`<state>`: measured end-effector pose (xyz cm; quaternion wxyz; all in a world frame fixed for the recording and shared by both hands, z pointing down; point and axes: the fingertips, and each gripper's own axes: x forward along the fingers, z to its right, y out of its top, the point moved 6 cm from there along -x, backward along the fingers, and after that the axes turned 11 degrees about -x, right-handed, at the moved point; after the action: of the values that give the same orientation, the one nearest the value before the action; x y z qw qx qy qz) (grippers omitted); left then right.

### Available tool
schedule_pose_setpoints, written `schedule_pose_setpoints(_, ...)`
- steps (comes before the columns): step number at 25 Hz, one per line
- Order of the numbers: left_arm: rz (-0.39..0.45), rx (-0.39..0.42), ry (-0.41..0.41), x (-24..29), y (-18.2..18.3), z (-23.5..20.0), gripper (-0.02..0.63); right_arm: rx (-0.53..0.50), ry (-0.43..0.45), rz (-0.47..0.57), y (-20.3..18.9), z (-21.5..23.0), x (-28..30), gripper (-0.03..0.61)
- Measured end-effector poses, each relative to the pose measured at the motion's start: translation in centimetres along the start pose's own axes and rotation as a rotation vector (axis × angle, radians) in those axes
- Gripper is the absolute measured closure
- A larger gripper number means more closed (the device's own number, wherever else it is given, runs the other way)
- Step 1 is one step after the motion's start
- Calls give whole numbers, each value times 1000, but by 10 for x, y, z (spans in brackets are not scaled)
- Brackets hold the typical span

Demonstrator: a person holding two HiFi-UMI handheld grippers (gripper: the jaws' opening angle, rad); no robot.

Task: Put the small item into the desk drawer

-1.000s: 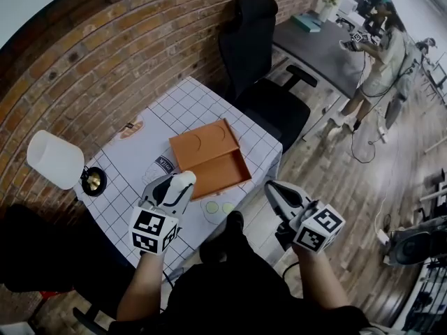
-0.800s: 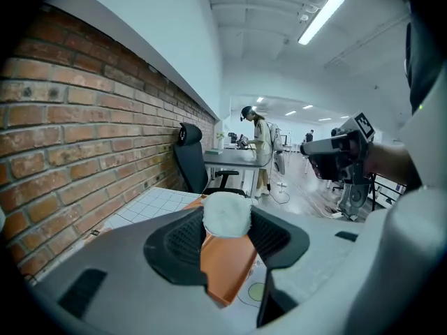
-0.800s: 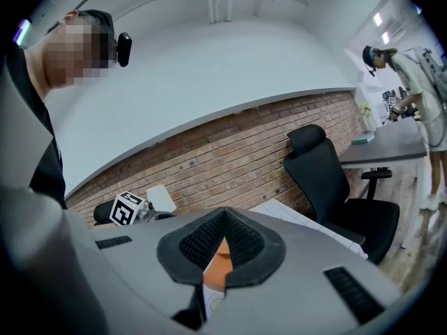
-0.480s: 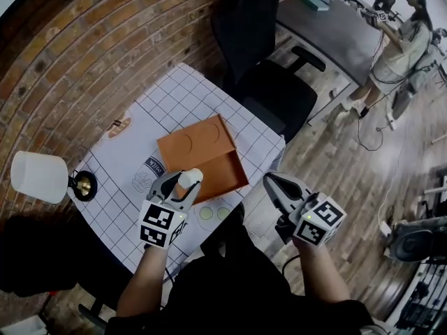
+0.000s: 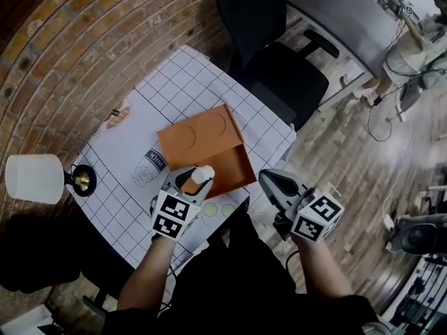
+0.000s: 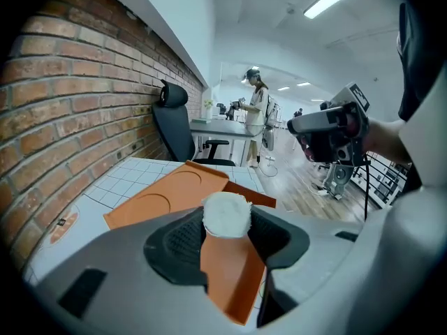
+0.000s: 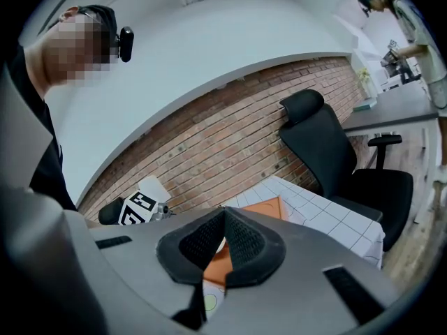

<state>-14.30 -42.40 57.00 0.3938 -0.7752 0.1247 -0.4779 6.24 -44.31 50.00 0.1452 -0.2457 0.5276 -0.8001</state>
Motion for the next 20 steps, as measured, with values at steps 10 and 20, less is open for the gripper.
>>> schedule_pose_setpoints(10, -117, 34, -19, 36, -26, -1, 422, 12, -2, -25, -11, 2, 2, 584)
schedule_pose_setpoints(20, -235, 112, -25, 62, -50, -1, 422, 29, -41, -29, -25, -1, -19, 584)
